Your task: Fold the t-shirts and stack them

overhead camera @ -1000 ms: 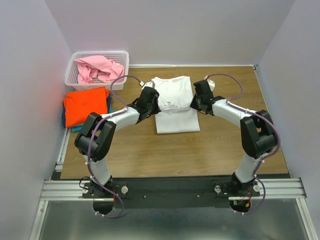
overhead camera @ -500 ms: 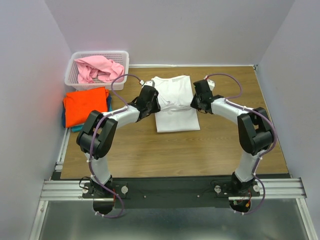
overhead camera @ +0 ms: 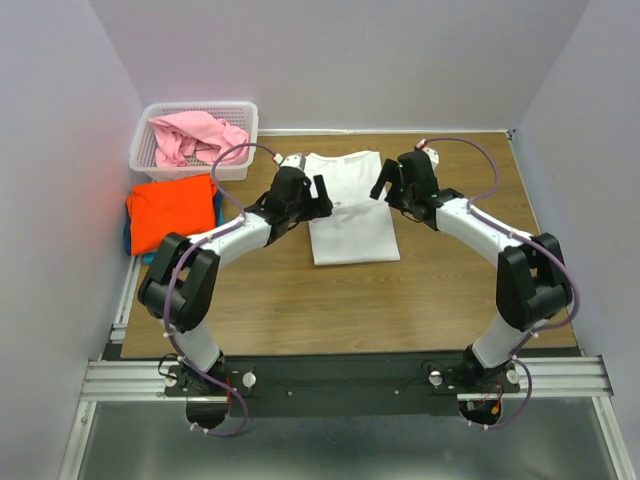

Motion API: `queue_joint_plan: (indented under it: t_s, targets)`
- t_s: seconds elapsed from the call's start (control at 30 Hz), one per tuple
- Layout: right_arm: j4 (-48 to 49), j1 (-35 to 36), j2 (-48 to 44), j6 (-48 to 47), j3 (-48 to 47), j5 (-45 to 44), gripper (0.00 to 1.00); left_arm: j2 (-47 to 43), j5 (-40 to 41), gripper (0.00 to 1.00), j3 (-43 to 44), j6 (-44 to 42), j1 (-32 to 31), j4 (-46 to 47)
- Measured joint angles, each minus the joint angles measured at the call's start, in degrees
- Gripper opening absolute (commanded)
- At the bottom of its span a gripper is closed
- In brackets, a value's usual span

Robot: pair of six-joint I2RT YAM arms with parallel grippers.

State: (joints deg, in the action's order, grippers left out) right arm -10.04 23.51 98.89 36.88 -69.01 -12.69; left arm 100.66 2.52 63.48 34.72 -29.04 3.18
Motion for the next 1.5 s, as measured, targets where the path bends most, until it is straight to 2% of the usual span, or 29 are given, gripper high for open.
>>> queue_joint_plan:
  t_s: [0.17, 0.3, 0.43, 0.67, 0.9, 1.5]
  targets:
    - [0.72, 0.00, -6.54, -0.74, 3.15, 5.99, 1.00, -8.61, 0.02, 0.98, -4.37, 0.70, -0.83, 0.81]
    - [3.72, -0.04, -6.93, -1.46, 6.16, 17.62, 1.00, -16.28, 0.39, 0.98, -11.98, 2.23, -1.42, 2.12]
    - [6.19, 1.16, -4.31, -2.45, 7.91, 30.01, 1.00, -25.51, 0.98, 0.98, -22.43, 3.89, -1.57, 1.27]
    - [9.90, 5.64, 4.74, -5.86, 4.37, 42.58, 1.00, -40.63, 1.73, 0.98, -36.74, 7.30, -1.92, 0.33]
    - [11.28, 5.77, 13.35, -9.55, -2.40, 47.76, 1.00, -48.26, 1.73, 0.98, -41.75, 9.70, -2.14, 0.20]
    - [12.87, 4.79, 25.83, -13.22, -16.09, 48.78, 1.00, -49.48, 3.08, 0.98, -41.97, 9.92, -2.16, -2.38]
